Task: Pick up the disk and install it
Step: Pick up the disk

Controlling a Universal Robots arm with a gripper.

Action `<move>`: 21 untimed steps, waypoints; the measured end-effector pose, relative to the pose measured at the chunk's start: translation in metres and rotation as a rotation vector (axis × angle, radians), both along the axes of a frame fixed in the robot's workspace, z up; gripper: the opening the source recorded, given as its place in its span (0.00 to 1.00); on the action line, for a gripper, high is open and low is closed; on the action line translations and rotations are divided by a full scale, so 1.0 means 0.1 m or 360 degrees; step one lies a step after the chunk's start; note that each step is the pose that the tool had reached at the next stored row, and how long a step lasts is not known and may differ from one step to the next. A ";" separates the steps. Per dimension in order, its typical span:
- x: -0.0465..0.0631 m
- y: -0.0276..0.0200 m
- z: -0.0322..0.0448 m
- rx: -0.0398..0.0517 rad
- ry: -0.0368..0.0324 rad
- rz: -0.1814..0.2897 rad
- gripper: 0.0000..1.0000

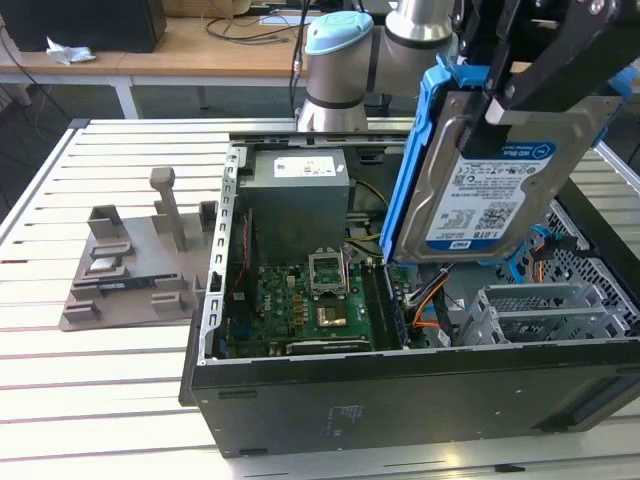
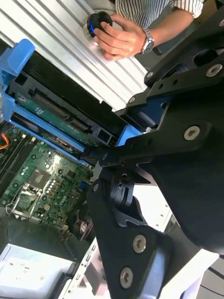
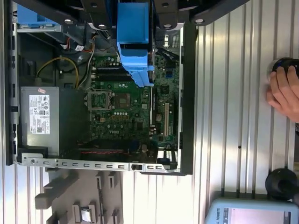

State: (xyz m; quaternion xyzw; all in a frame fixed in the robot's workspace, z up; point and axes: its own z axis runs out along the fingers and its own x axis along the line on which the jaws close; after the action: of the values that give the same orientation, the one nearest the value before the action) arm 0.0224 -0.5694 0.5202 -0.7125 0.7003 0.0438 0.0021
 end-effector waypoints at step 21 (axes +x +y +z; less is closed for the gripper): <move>0.65 -0.094 -0.073 0.0023 0.0016 0.0000 0.36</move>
State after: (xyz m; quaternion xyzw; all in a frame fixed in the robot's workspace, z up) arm 0.0871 -0.5788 0.5129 -0.7122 0.7000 0.0526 0.0037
